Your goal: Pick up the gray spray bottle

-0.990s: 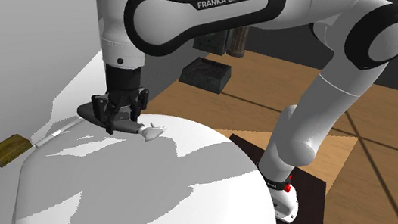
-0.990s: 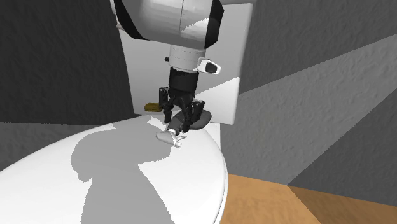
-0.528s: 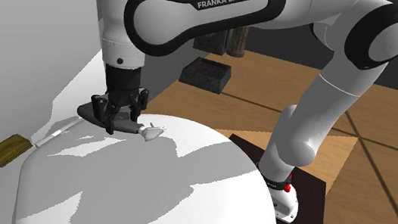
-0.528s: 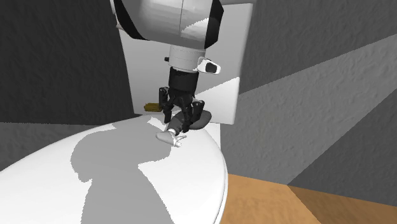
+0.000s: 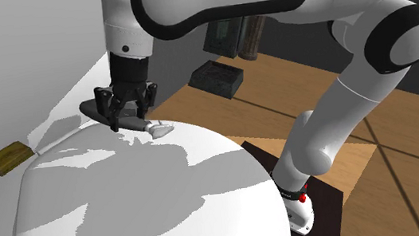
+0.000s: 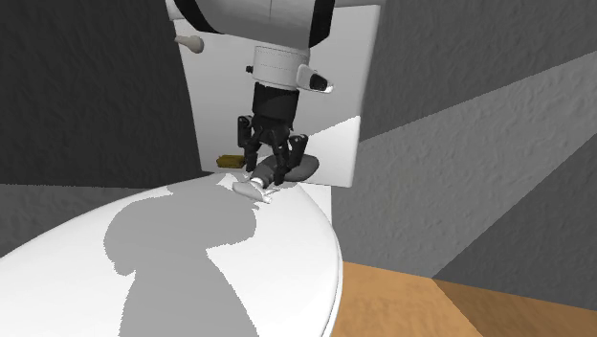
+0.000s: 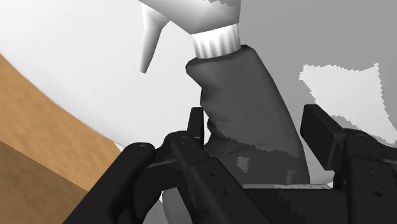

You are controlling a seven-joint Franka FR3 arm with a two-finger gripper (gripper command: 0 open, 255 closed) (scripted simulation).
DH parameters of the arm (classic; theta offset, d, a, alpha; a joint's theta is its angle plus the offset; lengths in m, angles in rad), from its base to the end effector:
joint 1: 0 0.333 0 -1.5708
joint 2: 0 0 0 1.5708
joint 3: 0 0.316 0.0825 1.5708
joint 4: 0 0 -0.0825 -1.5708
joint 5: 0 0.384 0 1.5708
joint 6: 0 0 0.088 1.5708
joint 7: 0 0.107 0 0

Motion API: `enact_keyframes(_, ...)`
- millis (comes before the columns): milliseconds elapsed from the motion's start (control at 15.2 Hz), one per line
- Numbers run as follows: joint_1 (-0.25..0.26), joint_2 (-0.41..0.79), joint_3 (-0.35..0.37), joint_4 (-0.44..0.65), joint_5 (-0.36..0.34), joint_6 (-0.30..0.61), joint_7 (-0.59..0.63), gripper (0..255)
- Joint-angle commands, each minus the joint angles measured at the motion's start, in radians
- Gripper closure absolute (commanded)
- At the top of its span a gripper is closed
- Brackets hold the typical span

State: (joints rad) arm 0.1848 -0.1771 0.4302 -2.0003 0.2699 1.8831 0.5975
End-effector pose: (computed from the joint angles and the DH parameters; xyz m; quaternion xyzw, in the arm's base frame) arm 0.4035 0.3238 0.5335 -0.9949 0.0319 0.0333 0.0893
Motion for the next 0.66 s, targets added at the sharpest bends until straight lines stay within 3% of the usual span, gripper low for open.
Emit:
enact_keyframes(0,-0.001,-0.001,-0.002,0.028,-0.002,-0.029,0.004,255)
enact_keyframes(594,-0.005,0.001,-0.008,0.125,-0.010,-0.123,0.022,255)
